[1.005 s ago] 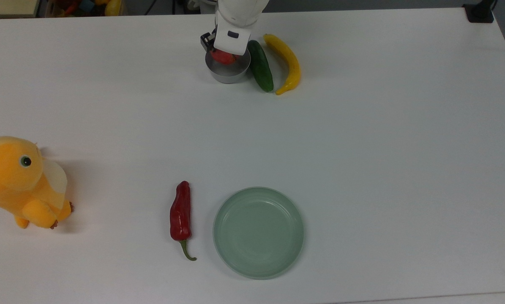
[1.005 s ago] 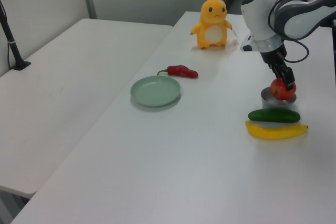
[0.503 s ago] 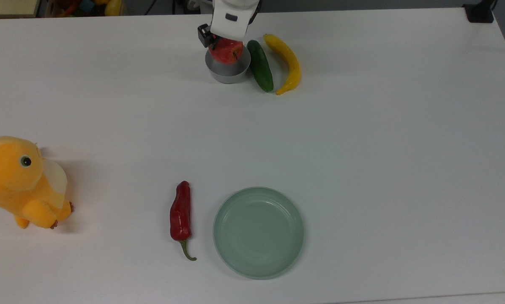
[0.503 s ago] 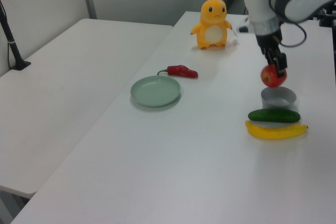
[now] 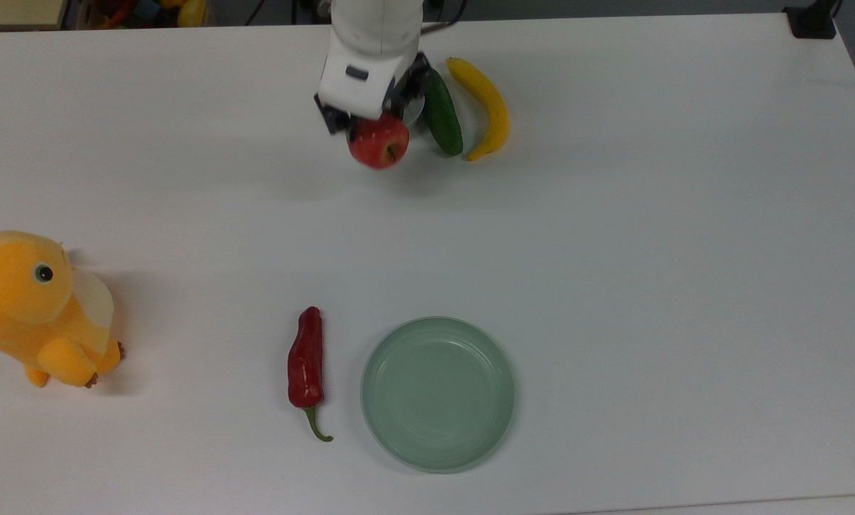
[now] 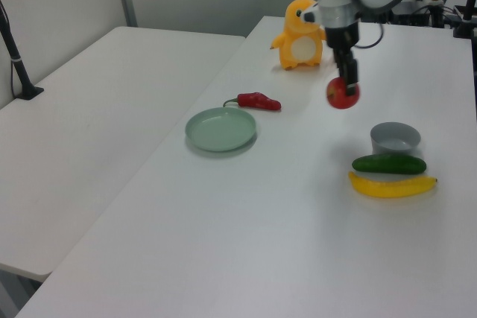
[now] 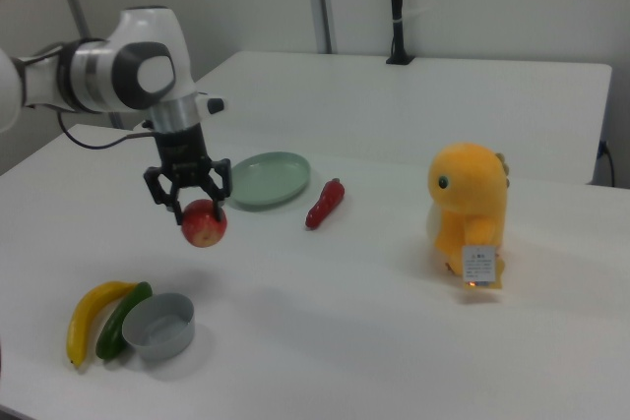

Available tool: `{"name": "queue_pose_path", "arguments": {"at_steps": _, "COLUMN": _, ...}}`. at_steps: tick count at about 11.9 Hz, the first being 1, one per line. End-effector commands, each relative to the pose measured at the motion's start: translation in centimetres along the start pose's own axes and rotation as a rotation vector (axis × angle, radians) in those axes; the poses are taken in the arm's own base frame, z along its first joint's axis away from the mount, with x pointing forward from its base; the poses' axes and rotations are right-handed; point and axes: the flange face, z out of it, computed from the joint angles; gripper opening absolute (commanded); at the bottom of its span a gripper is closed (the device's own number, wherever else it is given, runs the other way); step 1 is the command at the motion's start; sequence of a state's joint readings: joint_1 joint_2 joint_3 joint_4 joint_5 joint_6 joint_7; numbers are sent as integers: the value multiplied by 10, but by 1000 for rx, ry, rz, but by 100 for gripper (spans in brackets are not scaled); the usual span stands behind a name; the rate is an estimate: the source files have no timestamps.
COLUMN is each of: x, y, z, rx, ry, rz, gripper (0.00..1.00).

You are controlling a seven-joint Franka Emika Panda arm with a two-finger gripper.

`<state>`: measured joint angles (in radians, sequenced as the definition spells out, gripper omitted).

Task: Red apple placed in the center of the desktop
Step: 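Lift the red apple up out of the grey bowl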

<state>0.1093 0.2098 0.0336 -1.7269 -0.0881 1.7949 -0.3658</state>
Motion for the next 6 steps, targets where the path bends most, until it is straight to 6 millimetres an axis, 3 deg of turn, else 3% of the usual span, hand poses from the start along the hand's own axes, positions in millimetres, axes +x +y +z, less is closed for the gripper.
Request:
{"name": "queue_pose_path", "arguments": {"at_steps": 1, "x": 31, "y": 9, "z": 23, "rx": -19, "ry": 67, "rz": 89, "gripper": 45}}
{"name": "queue_pose_path", "arguments": {"at_steps": 6, "x": 40, "y": 2, "z": 53, "rx": -22, "ry": 45, "rz": 108, "gripper": 45}}
